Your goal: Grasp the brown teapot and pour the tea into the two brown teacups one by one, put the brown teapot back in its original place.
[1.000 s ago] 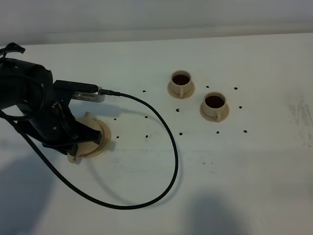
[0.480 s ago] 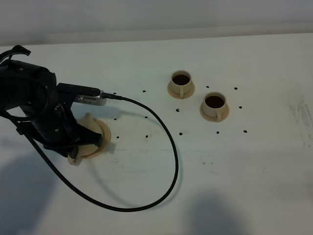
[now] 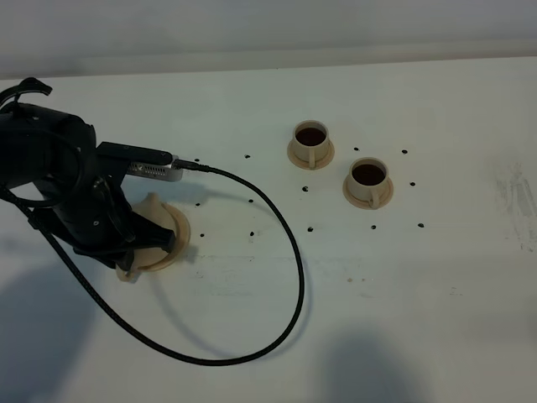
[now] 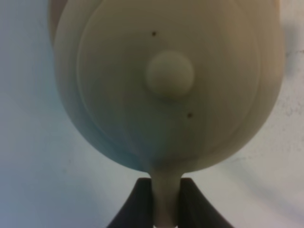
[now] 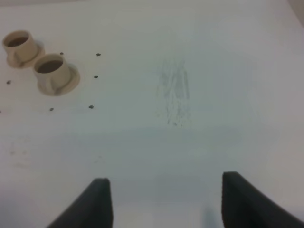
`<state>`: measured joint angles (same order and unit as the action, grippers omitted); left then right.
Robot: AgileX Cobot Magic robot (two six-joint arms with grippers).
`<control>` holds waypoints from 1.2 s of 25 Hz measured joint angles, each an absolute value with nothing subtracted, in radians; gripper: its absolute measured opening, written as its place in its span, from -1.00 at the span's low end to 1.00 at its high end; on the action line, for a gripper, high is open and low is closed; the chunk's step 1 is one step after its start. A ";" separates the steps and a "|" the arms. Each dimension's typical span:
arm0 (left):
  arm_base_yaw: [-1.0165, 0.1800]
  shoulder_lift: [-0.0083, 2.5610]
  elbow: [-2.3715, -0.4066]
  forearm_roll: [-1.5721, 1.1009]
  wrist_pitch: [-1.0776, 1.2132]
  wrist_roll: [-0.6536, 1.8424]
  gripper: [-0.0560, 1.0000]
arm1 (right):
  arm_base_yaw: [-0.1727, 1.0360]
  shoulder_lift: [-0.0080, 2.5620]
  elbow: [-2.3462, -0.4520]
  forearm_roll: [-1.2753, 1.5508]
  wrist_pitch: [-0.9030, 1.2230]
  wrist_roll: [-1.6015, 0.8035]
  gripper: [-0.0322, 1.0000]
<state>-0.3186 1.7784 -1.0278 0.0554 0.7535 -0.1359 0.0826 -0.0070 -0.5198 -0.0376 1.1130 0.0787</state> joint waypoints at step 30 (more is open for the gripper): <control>-0.221 1.499 -1.027 0.160 0.813 -0.089 -0.75 | 0.083 -0.007 -0.520 -0.038 1.113 0.079 0.01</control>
<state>-0.2215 1.4992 -1.0270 0.1599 0.8132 -0.0888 0.0826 -0.0070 -0.5198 -0.0376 1.1130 0.0787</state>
